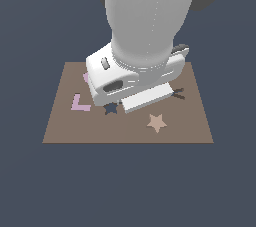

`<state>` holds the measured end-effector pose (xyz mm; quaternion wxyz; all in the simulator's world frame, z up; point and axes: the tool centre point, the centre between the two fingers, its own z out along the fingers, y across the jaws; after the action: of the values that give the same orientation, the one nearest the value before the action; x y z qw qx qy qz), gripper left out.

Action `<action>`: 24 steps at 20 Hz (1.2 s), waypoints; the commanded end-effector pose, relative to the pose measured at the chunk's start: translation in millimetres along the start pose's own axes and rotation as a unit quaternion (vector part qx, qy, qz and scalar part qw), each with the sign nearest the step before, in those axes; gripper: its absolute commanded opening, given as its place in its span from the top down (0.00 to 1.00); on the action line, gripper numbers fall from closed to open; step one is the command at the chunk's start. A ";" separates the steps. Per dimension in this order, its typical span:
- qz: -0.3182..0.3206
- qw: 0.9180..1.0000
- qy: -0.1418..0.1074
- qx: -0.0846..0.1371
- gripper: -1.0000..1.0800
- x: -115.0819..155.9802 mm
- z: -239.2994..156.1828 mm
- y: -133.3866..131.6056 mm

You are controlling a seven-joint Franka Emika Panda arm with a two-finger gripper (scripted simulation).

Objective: Insert a designated object into the corresponding slot on a board.

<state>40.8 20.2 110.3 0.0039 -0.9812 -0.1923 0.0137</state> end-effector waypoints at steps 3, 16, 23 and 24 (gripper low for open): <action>-0.086 0.996 0.004 -0.003 0.04 25.6 19.4 -7.6; -0.245 0.970 0.010 -0.009 0.04 69.0 54.3 -33.7; -0.267 0.964 0.011 -0.010 0.04 74.3 59.0 -38.9; -0.264 0.964 0.010 -0.009 0.04 73.6 58.8 -38.8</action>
<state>92.5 84.2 50.0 0.0004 -0.8956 -0.4448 0.0004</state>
